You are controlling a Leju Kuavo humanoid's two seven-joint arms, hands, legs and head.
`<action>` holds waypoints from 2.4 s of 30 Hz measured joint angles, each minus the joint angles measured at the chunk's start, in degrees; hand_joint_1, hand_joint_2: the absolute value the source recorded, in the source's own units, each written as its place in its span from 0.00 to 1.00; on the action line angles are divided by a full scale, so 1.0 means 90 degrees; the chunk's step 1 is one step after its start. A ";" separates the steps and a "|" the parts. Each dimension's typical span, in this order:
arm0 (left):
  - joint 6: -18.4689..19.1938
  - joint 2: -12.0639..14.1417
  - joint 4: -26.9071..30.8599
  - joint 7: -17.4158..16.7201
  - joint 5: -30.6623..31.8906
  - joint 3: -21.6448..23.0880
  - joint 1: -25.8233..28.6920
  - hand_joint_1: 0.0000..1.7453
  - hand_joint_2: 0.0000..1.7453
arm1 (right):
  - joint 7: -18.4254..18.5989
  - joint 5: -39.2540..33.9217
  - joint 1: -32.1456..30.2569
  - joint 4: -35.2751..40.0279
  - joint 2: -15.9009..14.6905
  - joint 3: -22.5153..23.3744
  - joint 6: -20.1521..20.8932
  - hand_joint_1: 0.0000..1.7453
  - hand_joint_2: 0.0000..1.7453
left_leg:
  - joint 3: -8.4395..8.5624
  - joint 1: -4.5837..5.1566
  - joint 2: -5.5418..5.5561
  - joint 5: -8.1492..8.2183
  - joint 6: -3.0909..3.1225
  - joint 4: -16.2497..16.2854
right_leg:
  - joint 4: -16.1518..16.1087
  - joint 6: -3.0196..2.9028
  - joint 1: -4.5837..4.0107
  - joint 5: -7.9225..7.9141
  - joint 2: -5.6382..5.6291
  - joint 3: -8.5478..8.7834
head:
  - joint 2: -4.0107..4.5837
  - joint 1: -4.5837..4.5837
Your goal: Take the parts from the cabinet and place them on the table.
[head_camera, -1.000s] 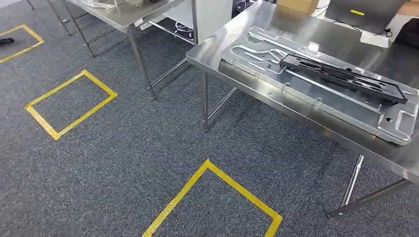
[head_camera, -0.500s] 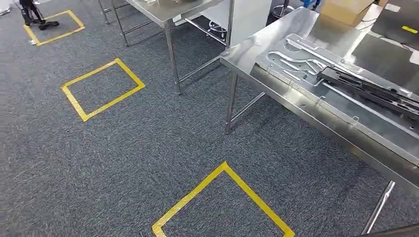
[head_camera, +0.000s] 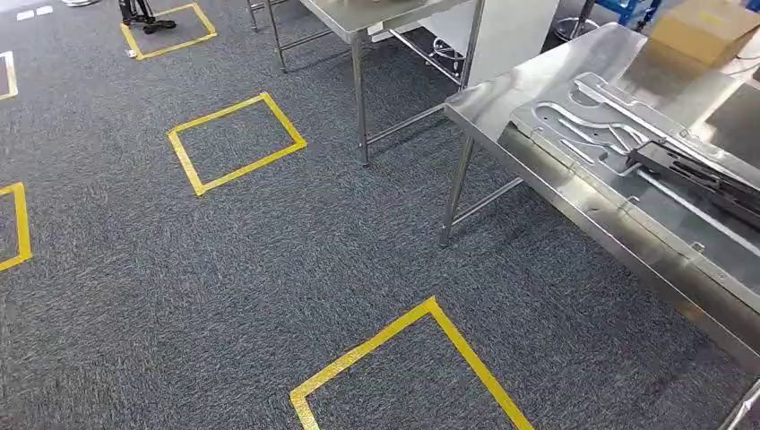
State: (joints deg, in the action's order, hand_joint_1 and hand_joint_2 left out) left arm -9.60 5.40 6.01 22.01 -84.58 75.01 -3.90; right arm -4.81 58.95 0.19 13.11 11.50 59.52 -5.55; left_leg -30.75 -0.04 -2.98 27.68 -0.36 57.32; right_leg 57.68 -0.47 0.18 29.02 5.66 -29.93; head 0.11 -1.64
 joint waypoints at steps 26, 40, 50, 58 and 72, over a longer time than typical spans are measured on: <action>-0.0165 -0.0335 -0.0002 0.0058 0.0056 0.0182 0.0059 0.00 0.00 | 0.0019 0.0126 0.0004 0.0002 0.0036 0.0216 -0.0075 0.00 0.00 | -0.0926 -0.0070 0.0369 0.0621 -0.0143 0.1765 | 0.0034 -0.0155 0.0026 -0.0017 -0.0270 -0.0081 | 0.0000 -0.0010; -0.0199 -0.0357 -0.0015 0.0039 0.0048 0.0287 0.0050 0.00 0.00 | 0.0027 0.0151 0.0026 0.0005 0.0056 0.0274 -0.0051 0.00 0.00 | 0.0006 -0.0008 0.0558 -0.0143 0.0213 -0.0136 | 0.1975 0.0157 0.0065 0.0943 -0.0606 -0.0897 | 0.0000 0.0029; -0.0199 -0.0376 -0.0017 0.0024 -0.0012 0.0321 0.0076 0.00 0.00 | 0.0044 0.0287 0.0035 0.0007 0.0051 0.0311 -0.0051 0.00 0.00 | -0.0112 -0.0065 0.0876 -0.0005 -0.0103 0.0107 | 0.0073 -0.0061 0.0114 -0.0077 -0.0800 -0.0125 | 0.0000 0.0024; -0.0192 -0.0396 -0.0017 0.0029 -0.0051 0.0325 0.0067 0.00 0.00 | 0.0039 0.0325 0.0019 0.0007 0.0051 0.0376 -0.0056 0.00 0.00 | -0.0464 -0.0055 0.0291 0.0210 -0.0095 0.0886 | 0.0070 -0.0158 -0.0002 0.0003 -0.0161 -0.0075 | 0.0000 -0.0007; -0.0199 -0.0415 -0.0019 0.0024 -0.0068 0.0325 0.0054 0.00 0.00 | 0.0039 0.0340 0.0053 0.0007 0.0051 0.0432 -0.0015 0.00 0.00 | 0.0059 0.0021 0.0655 -0.0149 0.0209 -0.0170 | 0.1727 0.0143 0.0063 0.0691 -0.0619 -0.0806 | 0.0000 0.0019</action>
State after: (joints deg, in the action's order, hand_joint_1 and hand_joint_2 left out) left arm -11.39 1.66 5.84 22.23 -85.20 77.94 -3.41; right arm -4.46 62.01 0.67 13.18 11.96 63.41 -5.68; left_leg -30.21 0.15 2.92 26.33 1.52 55.79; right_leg 73.23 0.82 0.75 35.23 0.09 -37.19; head 0.11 -1.46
